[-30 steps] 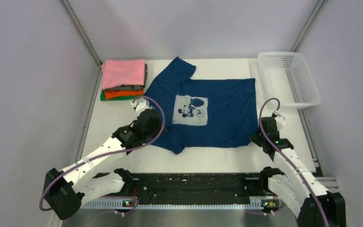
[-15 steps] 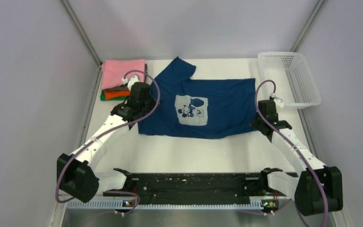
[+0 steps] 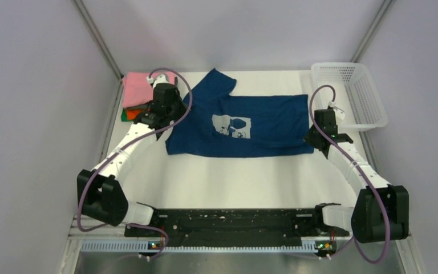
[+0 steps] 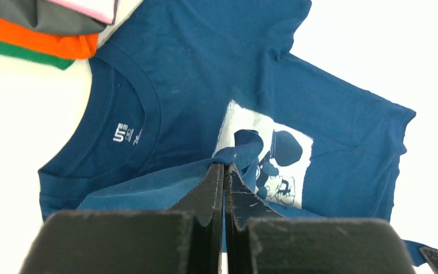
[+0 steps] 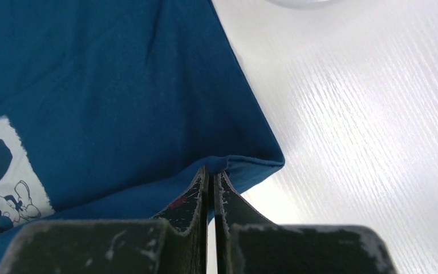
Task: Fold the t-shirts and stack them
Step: Fold the flattened tshirt in 1/3 of the way
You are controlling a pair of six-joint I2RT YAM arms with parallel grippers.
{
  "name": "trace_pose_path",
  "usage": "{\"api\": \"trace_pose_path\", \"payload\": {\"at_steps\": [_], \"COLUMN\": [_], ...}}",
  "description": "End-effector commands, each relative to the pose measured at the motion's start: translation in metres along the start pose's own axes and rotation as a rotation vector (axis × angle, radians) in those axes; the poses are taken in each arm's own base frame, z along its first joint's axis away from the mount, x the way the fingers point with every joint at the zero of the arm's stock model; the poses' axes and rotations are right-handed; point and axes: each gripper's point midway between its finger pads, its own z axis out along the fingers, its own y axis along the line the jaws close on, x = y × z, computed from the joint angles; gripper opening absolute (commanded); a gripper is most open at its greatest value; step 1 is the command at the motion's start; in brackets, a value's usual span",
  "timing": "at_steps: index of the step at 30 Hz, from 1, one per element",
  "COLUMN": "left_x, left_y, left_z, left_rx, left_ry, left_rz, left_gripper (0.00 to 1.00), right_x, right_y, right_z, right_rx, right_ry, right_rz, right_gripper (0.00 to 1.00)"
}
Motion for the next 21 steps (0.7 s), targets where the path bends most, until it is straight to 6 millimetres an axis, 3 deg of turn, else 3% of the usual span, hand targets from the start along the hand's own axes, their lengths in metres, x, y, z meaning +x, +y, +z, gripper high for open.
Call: {"api": "trace_pose_path", "payload": {"at_steps": [1, 7, 10, 12, 13, 14, 16, 17, 18, 21], "left_x": [-0.037, -0.049, -0.053, -0.05, -0.048, -0.042, -0.04, -0.04, -0.04, -0.039], "left_y": [-0.02, -0.017, -0.014, -0.011, -0.01, -0.003, 0.0, 0.002, 0.002, -0.003], "left_z": [0.008, 0.034, 0.064, 0.089, 0.101, 0.116, 0.124, 0.125, 0.124, 0.114], "left_rx": [0.071, 0.056, 0.034, 0.027, 0.018, -0.019, -0.059, -0.081, -0.086, -0.069], "left_ry": [-0.075, -0.08, -0.043, 0.007, 0.028, 0.058, 0.117, 0.136, 0.145, 0.164], "left_rz": [0.021, 0.027, 0.04, 0.062, 0.087, 0.102, 0.132, 0.135, 0.139, 0.128], "left_gripper": [0.0, 0.0, 0.0, 0.05, 0.15, 0.33, 0.65, 0.88, 0.97, 0.99], "right_x": [-0.036, -0.042, -0.052, -0.059, -0.062, -0.066, -0.064, -0.063, -0.062, -0.061], "right_y": [0.009, 0.009, 0.011, 0.013, 0.015, 0.017, 0.024, 0.028, 0.031, 0.04], "right_z": [-0.001, 0.014, 0.029, 0.037, 0.04, 0.042, 0.043, 0.042, 0.041, 0.031], "right_rx": [-0.017, 0.013, 0.027, 0.045, 0.047, 0.051, 0.032, 0.014, -0.008, -0.061], "right_ry": [-0.085, -0.09, -0.123, -0.123, -0.122, -0.12, -0.083, -0.071, -0.062, -0.058], "right_rz": [0.02, 0.02, 0.043, 0.048, 0.043, 0.039, 0.029, 0.023, 0.017, 0.002], "right_gripper": [0.0, 0.0, 0.04, 0.15, 0.21, 0.31, 0.46, 0.53, 0.58, 0.75]}}
